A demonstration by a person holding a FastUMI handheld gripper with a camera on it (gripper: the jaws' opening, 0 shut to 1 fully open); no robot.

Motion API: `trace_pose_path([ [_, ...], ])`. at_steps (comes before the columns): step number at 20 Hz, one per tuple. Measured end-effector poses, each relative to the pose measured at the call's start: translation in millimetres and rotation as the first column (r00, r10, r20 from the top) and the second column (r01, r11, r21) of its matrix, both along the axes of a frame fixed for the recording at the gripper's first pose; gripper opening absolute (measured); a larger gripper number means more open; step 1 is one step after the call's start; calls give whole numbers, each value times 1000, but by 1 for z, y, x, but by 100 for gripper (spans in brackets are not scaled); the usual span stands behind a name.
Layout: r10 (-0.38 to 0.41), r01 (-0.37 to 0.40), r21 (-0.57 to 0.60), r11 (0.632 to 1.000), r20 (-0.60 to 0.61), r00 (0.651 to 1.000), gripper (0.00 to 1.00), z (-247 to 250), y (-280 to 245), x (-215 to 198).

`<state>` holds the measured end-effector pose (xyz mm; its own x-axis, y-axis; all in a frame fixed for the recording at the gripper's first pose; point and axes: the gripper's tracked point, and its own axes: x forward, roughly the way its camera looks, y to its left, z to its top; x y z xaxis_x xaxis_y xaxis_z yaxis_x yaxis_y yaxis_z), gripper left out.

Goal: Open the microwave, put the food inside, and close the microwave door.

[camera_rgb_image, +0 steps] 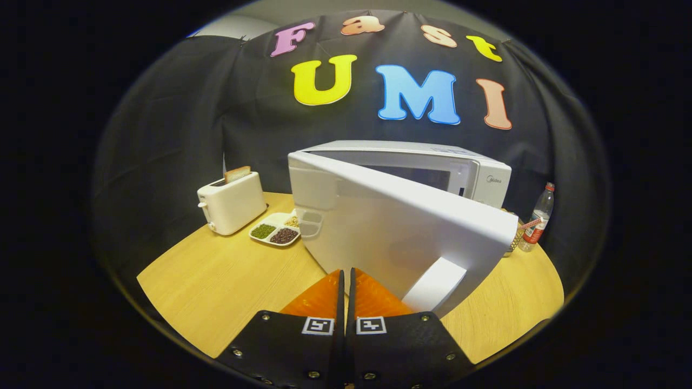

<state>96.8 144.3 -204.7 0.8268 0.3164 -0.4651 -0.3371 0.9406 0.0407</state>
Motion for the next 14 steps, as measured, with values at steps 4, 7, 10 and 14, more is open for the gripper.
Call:
trace_pose_path([
  [4,-26,27,-5,1000,7,1000,1,1,-13,30],
  [7,-27,27,5,1000,4,1000,1,-2,-14,50],
  [10,-33,33,-2,999,12,999,1,-3,-16,67],
  [14,-41,41,11,999,10,999,1,-5,-15,88],
])
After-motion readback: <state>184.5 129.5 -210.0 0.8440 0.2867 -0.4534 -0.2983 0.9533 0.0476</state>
